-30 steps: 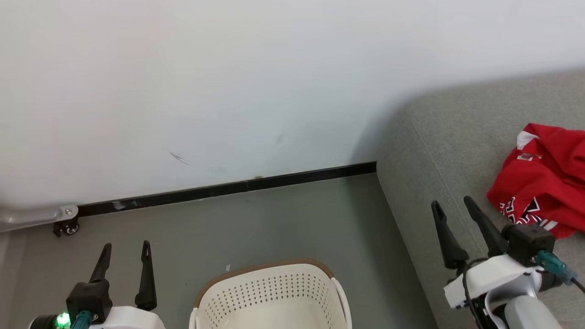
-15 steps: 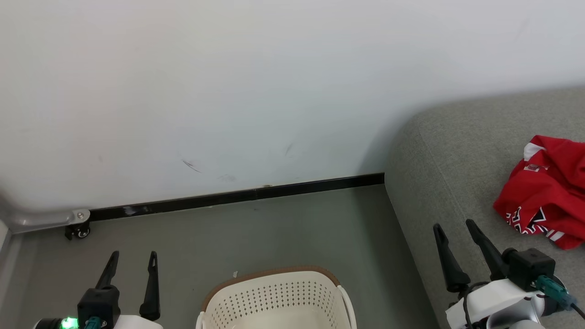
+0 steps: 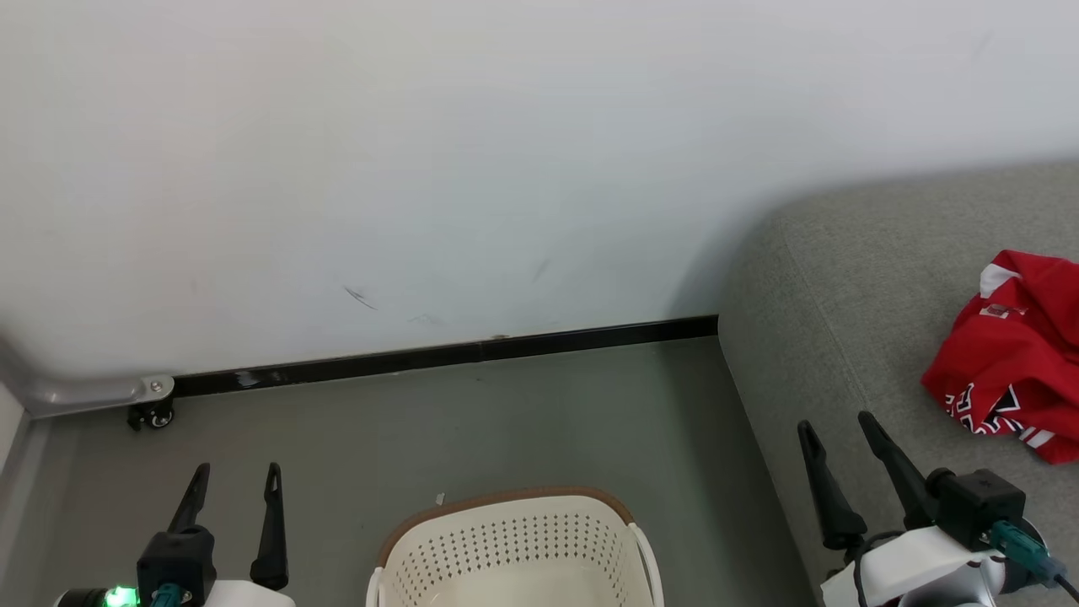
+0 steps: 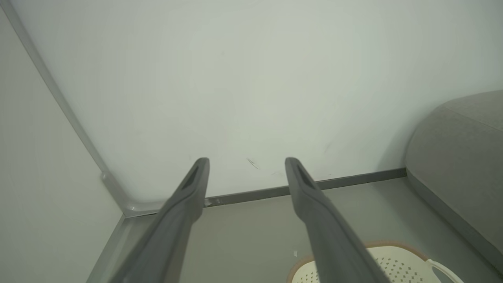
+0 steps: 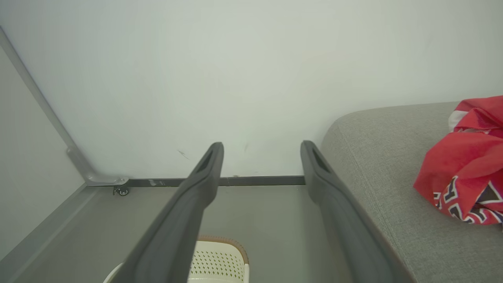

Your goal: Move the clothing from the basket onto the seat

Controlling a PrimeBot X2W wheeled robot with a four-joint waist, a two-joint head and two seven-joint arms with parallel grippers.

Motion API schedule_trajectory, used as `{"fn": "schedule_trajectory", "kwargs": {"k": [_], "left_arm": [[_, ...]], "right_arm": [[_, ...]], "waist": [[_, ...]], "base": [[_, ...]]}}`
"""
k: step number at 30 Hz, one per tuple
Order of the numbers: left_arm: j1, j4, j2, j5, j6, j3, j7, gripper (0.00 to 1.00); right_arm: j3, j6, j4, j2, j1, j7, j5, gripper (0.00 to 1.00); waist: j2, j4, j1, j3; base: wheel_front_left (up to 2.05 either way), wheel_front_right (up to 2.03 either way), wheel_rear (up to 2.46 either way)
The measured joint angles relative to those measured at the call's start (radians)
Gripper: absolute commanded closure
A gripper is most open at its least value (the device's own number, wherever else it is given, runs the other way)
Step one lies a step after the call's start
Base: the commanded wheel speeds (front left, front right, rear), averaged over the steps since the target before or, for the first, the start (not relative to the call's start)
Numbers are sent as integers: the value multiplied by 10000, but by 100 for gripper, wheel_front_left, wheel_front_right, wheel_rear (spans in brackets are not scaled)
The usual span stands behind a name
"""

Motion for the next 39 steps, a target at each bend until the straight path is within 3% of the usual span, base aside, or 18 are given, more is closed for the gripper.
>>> {"fn": "schedule_trajectory", "kwargs": {"k": [12, 13, 24, 39], "left_arm": [[-15, 42, -13, 75, -8, -4, 0, 0], [-16, 65, -13, 71, -17, -12, 0, 100], [411, 713, -573, -232, -123, -81, 151, 100], [386, 803, -742, -2372, -662, 493, 821, 100]], "right_arm": [[138, 0, -203, 8, 112, 13, 196, 0], [150, 0, -209, 8, 113, 13, 203, 100], [343, -15, 410, 153, 686, 31, 481, 100], [307, -15, 171, 151, 716, 259, 3085, 100]], "waist": [[0, 115, 0, 113], [0, 116, 0, 121], [0, 116, 0, 135], [0, 138, 9, 188]], "base": [[0, 0, 0], [0, 0, 0], [0, 0, 0], [0, 0, 0]]}}
